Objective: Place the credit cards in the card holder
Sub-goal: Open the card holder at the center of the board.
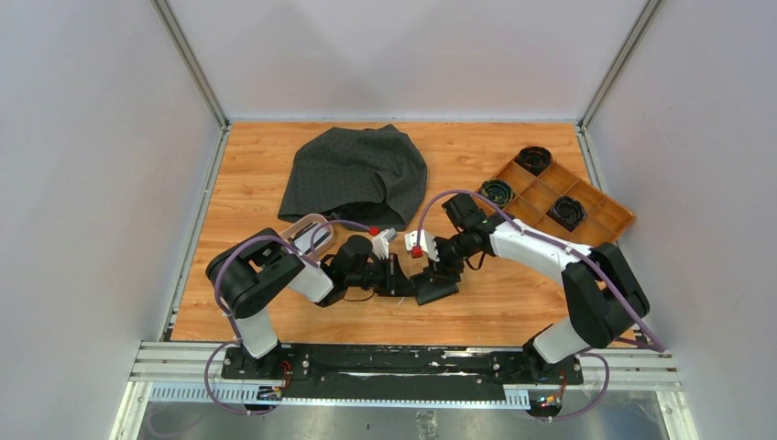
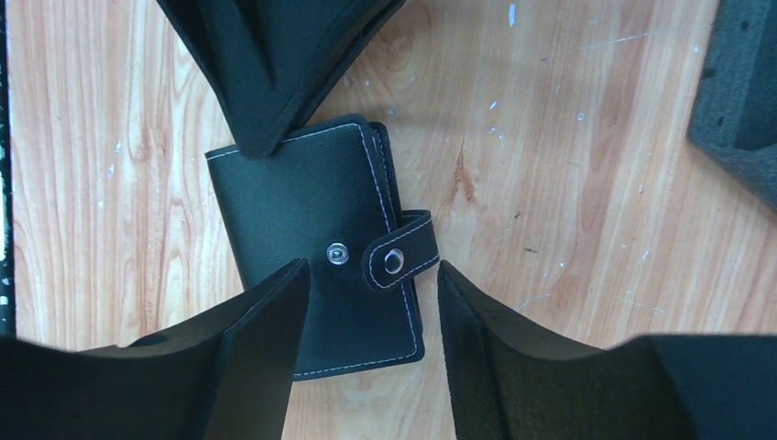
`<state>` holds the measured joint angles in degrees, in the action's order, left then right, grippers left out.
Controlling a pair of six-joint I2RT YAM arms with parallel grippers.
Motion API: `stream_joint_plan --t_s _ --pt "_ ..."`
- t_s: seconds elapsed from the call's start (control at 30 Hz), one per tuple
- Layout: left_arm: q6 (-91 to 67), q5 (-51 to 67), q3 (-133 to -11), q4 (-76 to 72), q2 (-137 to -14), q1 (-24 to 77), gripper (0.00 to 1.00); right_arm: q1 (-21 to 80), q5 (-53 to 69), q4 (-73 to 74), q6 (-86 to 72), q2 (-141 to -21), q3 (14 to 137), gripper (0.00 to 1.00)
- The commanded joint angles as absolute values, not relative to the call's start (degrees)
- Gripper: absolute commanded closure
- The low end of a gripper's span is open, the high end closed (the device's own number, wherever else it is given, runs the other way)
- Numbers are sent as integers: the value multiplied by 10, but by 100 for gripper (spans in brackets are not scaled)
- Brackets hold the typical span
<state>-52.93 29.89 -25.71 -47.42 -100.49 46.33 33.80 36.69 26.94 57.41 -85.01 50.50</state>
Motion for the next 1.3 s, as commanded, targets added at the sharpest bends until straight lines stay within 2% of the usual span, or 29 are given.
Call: stream_joint_plan --t_s 0.0,0.17,0.4,0.63,0.9,1.07,1.13,1.27 --pt "-516 317 -261 -458 -1011 468 100 346 346 266 586 -874 523 45" --pt "-513 321 -263 -458 -1013 468 100 346 340 267 578 -899 539 59" --pt "-511 322 -258 -458 -1014 468 100 347 339 268 568 -903 544 72" --pt "-506 316 -258 -452 -1005 466 100 345 355 281 559 -896 545 98" --pt "-431 320 -300 -352 -948 438 96 279 387 327 497 -826 566 100" --pt "-386 341 -363 -288 -945 419 77 224 448 396 507 -770 576 100" --pt "-384 346 -376 -282 -943 409 65 201 477 412 506 -744 574 100" --pt "-392 346 -368 -281 -920 384 47 186 507 423 499 -700 559 100"
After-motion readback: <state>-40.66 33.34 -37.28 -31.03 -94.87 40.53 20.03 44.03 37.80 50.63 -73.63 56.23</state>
